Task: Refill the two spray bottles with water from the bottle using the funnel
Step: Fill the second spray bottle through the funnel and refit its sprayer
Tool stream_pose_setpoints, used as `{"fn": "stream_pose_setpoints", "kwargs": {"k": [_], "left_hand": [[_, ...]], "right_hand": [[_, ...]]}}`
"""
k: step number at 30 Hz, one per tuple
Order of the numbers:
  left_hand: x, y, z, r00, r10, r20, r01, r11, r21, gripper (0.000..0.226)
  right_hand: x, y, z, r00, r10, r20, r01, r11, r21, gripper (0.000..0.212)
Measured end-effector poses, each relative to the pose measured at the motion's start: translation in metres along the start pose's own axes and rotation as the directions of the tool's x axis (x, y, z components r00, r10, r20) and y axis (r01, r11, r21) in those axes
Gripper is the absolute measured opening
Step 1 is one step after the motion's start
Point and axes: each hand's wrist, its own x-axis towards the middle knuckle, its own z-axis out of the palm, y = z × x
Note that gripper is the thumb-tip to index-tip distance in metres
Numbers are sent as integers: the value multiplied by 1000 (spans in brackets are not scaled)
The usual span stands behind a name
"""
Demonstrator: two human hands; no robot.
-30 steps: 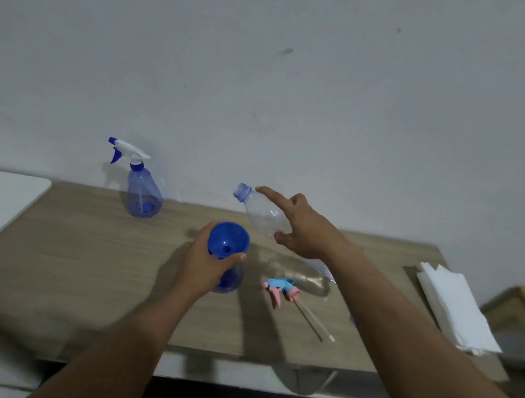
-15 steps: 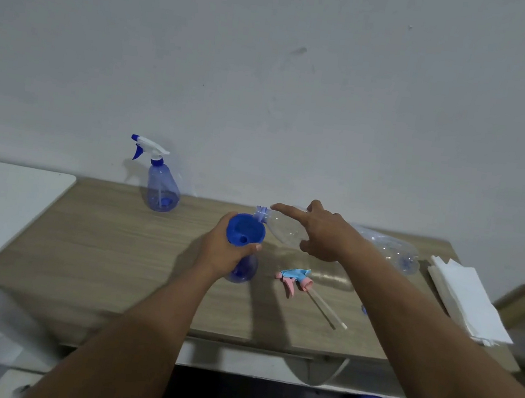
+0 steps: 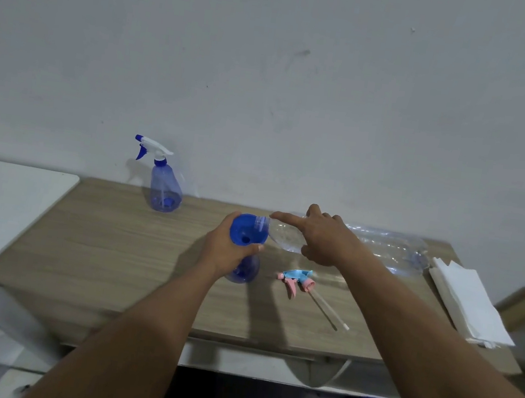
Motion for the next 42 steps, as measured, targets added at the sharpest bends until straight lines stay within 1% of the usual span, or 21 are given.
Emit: {"fn": "stream_pose_setpoints", "kwargs": {"k": [7, 12, 15, 21, 25, 28, 34, 36, 42], "left_hand": [[1, 1, 1, 1000, -16, 3, 16, 999, -28, 66], [2, -2, 3, 1000, -14, -2, 14, 999, -31, 64], [2, -1, 2, 1000, -18, -3, 17, 999, -28, 69], [1, 1, 1, 1000, -26, 8, 26, 999, -22, 65], [2, -1, 2, 1000, -31, 0, 31, 999, -10, 73], [2, 0, 2, 999, -35, 8, 35, 999, -20, 71], [2, 0, 2, 999, -36, 10, 37, 999, -12, 66], [1, 1, 2, 999, -39, 14, 39, 999, -8, 66], [2, 1, 1, 999, -29, 20, 29, 999, -24, 55]], "right_hand": [[1, -1, 1, 1000, -9, -17, 7, 997, -81, 90], [3, 0, 0, 1000, -8, -30, 5, 995, -96, 91], [3, -1, 0, 1000, -7, -30, 4, 995, -95, 90], [2, 0, 1, 1000, -13, -28, 10, 994, -108, 90], [0, 0, -4, 999, -14, -38, 10, 993, -120, 88], [0, 2, -4, 999, -15, -40, 9, 991, -132, 89], [3, 7, 3, 998, -22, -60, 16, 994, -108, 89], [3, 8, 8, 997, -9, -76, 4, 998, -69, 90], [8, 12, 17, 994, -4, -110, 10, 998, 58, 91]]}}
